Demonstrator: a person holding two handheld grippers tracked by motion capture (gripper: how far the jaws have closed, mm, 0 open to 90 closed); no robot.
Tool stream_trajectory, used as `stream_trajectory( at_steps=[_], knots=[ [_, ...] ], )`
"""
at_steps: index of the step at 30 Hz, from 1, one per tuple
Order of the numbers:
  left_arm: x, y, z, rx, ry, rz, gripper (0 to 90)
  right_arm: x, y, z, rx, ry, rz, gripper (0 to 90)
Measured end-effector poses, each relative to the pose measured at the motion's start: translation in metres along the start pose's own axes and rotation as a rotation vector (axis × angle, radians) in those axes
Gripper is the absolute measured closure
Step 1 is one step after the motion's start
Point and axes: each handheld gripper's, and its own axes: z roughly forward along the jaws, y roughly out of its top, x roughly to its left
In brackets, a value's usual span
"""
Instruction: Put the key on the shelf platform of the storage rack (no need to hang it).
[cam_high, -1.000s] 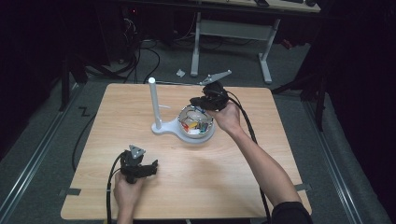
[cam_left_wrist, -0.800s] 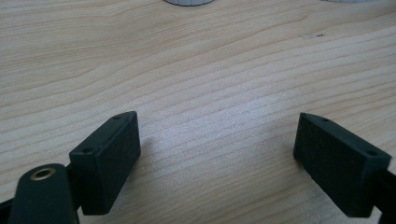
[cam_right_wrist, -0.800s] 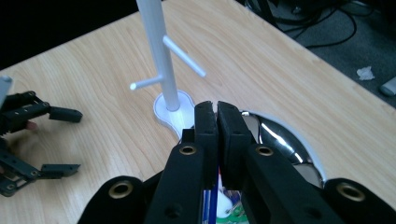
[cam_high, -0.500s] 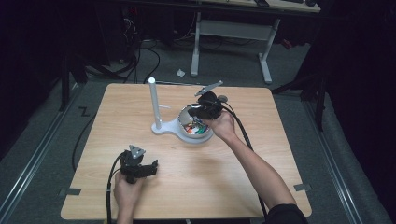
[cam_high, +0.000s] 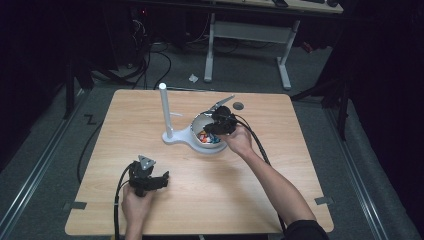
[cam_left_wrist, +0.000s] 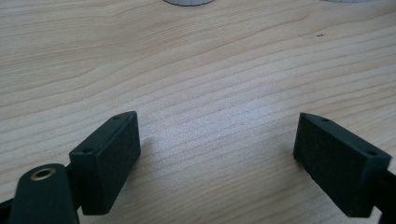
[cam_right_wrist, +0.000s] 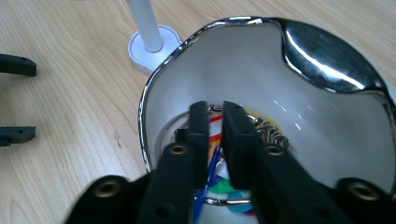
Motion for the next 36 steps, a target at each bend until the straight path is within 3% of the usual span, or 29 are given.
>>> stream_trajectory(
  at_steps=[1,7,16,36],
  knots=[
    [0.0,0.0,0.0,0.0,0.001,-0.002,15.1,0.0,-0.001,0.0,0.003,0.001,0.019,77.7],
    [0.0,0.0,0.0,0.002,0.002,-0.006,15.1,-0.002,-0.004,-0.01,-0.043,-0.013,0.024,68.5],
    [0.0,0.0,0.0,0.004,0.0,-0.006,15.1,-0.002,-0.01,-0.037,-0.128,-0.049,0.022,54.2],
    [0.0,0.0,0.0,0.002,-0.004,0.006,15.1,-0.011,-0.037,-0.087,-0.201,-0.091,0.067,50.4]
  ],
)
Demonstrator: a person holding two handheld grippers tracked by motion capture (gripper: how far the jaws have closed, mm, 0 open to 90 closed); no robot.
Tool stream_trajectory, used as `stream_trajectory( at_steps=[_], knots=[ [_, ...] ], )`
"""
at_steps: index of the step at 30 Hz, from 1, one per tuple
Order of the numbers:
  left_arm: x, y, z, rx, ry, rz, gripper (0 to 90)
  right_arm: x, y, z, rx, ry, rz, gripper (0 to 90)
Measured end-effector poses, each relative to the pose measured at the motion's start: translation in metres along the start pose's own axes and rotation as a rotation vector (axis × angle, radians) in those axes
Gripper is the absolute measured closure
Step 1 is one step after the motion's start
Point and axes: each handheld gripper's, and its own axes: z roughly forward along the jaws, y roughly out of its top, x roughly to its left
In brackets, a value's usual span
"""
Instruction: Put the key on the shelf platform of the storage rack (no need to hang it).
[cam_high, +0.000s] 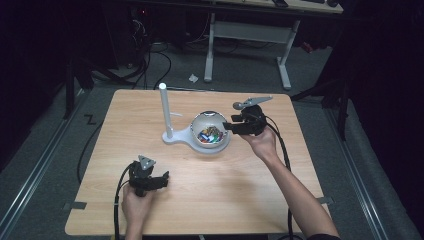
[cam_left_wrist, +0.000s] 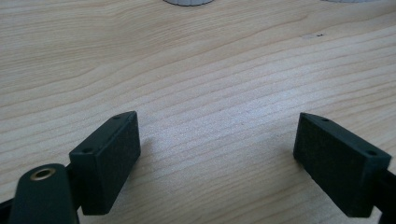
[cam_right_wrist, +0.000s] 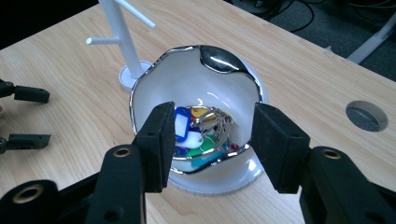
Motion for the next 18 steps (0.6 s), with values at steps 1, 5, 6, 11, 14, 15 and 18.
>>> stream_trajectory(
  at_steps=[1,5,6,11,14,15,18],
  knots=[
    [0.0,0.0,0.0,0.0,0.0,0.0,15.1,-0.001,-0.001,-0.002,-0.002,-0.003,0.0,50.4],
    [0.0,0.0,0.0,0.0,0.0,0.0,15.1,-0.002,-0.007,-0.012,-0.019,-0.013,0.009,50.4],
    [0.0,0.0,0.0,0.0,0.0,-0.001,15.1,-0.003,-0.008,-0.014,-0.021,-0.013,0.011,50.4],
    [0.0,0.0,0.0,-0.001,0.0,0.0,15.1,-0.004,-0.012,-0.023,-0.025,-0.012,0.017,50.1],
    [0.0,0.0,0.0,0.0,0.0,0.001,15.1,-0.004,-0.014,-0.027,-0.025,-0.015,0.019,49.8],
    [0.0,0.0,0.0,0.0,0.0,0.0,15.1,-0.004,-0.015,-0.029,-0.025,-0.017,0.015,49.7],
    [0.0,0.0,0.0,0.0,0.001,-0.002,15.1,-0.005,-0.019,-0.034,-0.036,-0.018,0.023,49.7]
  ],
)
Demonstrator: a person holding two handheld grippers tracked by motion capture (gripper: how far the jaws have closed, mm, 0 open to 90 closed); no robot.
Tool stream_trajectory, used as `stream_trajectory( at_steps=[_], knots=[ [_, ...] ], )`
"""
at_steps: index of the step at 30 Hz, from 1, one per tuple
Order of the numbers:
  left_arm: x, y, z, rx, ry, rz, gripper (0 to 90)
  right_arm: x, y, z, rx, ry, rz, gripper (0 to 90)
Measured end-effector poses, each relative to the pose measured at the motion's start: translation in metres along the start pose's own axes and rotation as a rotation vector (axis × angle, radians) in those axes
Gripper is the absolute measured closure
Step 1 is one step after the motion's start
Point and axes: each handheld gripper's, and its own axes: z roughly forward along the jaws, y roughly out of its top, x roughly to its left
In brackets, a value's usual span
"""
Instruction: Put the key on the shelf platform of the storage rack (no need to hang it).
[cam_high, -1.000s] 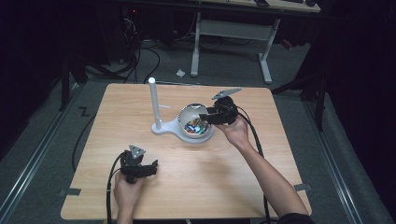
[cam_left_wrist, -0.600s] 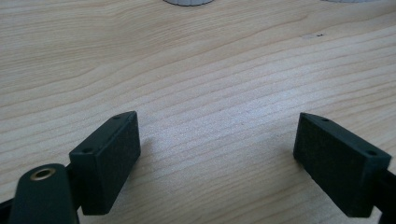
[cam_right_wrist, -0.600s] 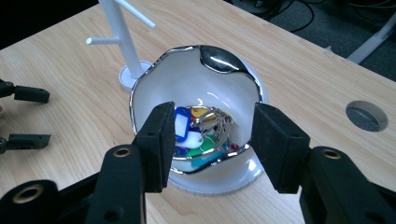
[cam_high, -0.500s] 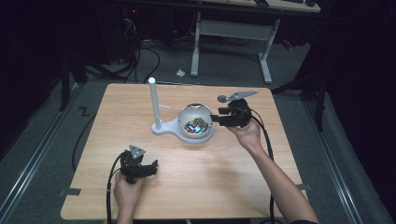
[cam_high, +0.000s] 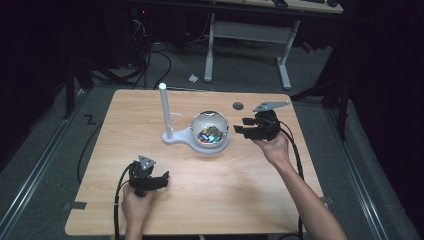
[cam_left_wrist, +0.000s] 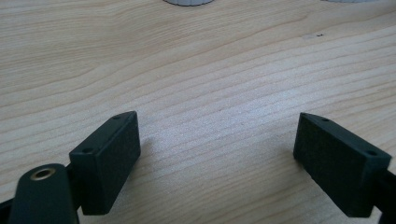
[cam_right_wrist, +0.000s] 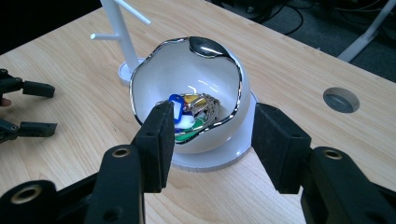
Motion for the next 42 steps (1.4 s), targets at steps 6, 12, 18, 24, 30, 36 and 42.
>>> stream_trajectory(
  at_steps=[6,12,18,24,30,36,42],
  knots=[
    [0.0,0.0,0.0,0.0,0.0,0.0,15.1,-0.004,-0.01,-0.009,0.004,-0.009,0.026,49.4],
    [0.0,0.0,0.0,0.0,0.0,0.0,15.1,-0.004,-0.014,-0.021,-0.021,-0.017,0.025,49.2],
    [0.0,0.0,0.0,0.0,0.0,0.0,15.1,-0.008,-0.027,-0.031,-0.019,-0.024,0.056,48.9],
    [0.0,0.0,0.0,0.0,0.002,-0.004,15.1,-0.014,-0.039,-0.041,-0.026,-0.043,0.082,49.0],
    [0.0,0.0,0.0,0.0,0.002,-0.002,15.1,-0.015,-0.044,-0.052,-0.037,-0.056,0.087,48.9],
    [0.0,0.0,0.0,-0.001,0.002,-0.004,15.1,-0.009,-0.049,-0.061,-0.049,-0.055,0.068,49.0],
    [0.0,0.0,0.0,0.0,0.002,-0.003,15.1,-0.007,-0.059,-0.065,-0.035,-0.061,0.083,48.8]
  ],
)
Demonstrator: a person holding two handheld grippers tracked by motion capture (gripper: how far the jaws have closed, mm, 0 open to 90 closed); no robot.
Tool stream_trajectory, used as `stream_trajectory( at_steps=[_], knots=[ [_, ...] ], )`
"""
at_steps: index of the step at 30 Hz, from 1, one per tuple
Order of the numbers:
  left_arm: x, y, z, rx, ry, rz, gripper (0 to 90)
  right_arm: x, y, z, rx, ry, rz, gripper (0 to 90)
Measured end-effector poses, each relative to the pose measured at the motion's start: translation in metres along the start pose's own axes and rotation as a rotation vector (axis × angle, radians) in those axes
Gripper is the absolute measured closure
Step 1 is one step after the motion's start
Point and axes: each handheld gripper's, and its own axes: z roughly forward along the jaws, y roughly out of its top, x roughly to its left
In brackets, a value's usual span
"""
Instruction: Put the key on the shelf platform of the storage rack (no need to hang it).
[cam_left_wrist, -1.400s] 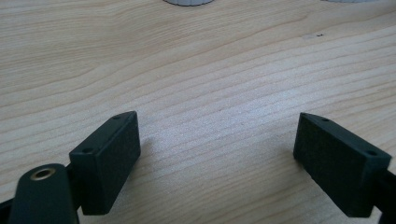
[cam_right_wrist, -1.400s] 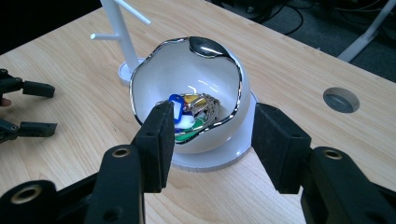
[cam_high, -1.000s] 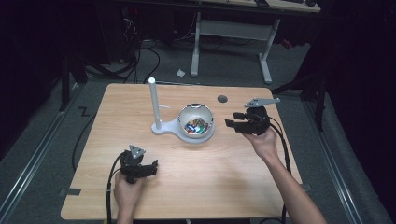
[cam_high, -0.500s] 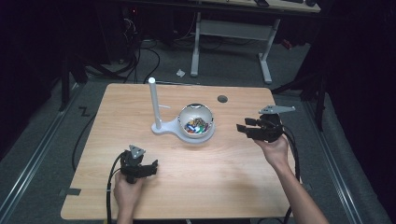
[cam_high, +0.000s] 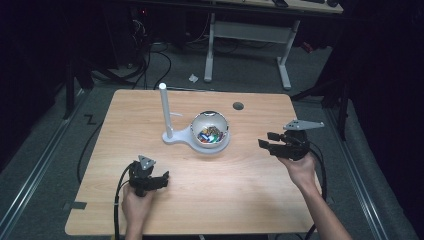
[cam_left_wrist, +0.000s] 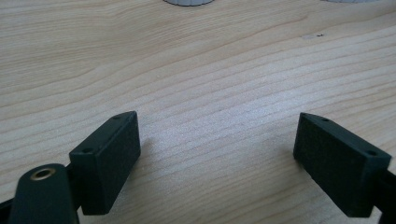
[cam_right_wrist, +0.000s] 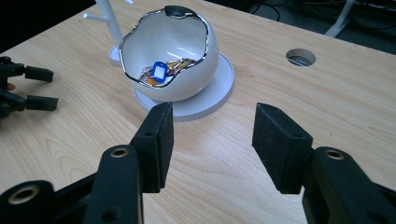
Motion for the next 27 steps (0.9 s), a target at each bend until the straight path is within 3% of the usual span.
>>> stream_trajectory(
  at_steps=[5,27],
  knots=[
    [0.0,0.0,0.0,0.0,0.0,0.001,15.1,0.008,-0.003,-0.004,-0.027,-0.008,-0.026,49.6],
    [0.0,0.0,0.0,0.0,0.0,0.001,15.1,0.011,-0.041,0.009,-0.009,0.007,0.036,50.0]
  ],
)
